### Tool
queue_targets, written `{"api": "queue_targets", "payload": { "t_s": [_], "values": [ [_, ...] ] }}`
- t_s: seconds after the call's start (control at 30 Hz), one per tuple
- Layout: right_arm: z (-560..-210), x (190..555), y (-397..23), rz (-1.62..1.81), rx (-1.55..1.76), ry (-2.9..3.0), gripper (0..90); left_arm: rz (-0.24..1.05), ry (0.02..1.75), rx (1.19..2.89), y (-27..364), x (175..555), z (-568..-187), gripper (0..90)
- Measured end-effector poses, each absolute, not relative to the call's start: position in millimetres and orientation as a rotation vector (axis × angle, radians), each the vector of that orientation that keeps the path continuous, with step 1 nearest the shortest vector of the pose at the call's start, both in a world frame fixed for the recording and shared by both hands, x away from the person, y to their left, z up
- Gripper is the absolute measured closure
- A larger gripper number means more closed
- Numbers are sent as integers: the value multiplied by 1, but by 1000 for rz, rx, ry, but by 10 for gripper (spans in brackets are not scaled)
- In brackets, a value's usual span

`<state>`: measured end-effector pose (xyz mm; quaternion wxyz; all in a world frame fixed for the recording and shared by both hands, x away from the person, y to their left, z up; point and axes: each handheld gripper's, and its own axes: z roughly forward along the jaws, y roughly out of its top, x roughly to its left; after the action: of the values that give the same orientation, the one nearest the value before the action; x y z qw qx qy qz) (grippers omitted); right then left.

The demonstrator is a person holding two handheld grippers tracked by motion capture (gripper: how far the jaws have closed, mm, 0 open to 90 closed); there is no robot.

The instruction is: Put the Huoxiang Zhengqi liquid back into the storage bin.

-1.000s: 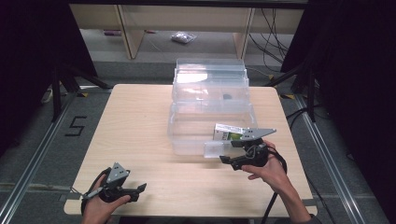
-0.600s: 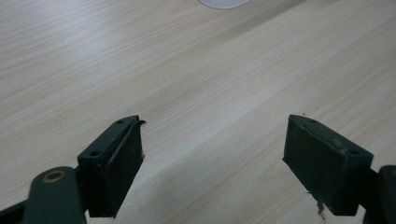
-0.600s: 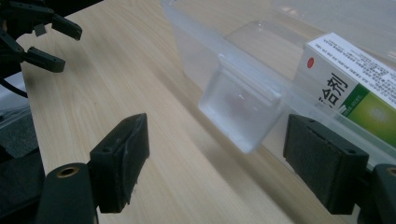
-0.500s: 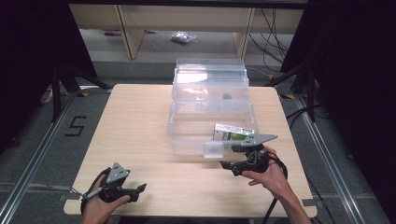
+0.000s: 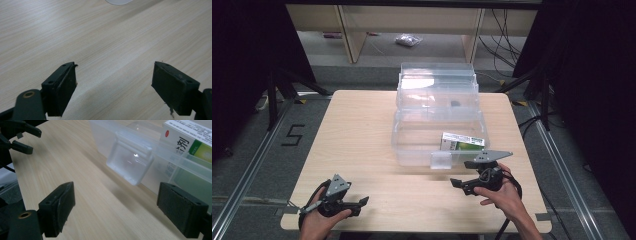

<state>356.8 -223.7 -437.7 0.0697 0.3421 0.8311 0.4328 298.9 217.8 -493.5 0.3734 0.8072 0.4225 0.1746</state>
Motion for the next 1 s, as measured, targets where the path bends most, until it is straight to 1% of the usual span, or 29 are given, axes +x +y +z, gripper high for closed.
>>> {"api": "queue_targets", "payload": {
  "t_s": [0.03,0.23,0.27,0.43,0.5,0.57,0.6,0.7,0.77,1.0],
  "values": [
    [-439,358,-226,1298,1000,2491,160,448,1082,2067,218,299,-493,190],
    [-443,352,-231,1320,1094,2479,161,453,1062,2111,220,299,-492,190],
    [-444,353,-233,1308,1061,2457,161,453,1060,2113,220,299,-492,190],
    [-449,346,-237,1331,1136,2471,161,458,1054,2111,220,299,-492,190],
    [-451,346,-241,1312,1100,2462,161,463,1072,2072,218,299,-493,190],
    [-453,342,-241,1303,1153,2467,161,461,1074,2071,218,299,-494,189],
    [-455,343,-242,1304,1112,2457,161,458,1068,2073,218,299,-494,189],
    [-457,339,-242,1271,1135,2466,161,453,1073,2058,216,298,-494,189],
    [-459,337,-240,1264,1162,2467,161,460,1064,2091,218,298,-493,189],
    [-463,331,-239,1227,1149,2473,160,458,1065,2074,216,297,-493,189]
  ]
}}
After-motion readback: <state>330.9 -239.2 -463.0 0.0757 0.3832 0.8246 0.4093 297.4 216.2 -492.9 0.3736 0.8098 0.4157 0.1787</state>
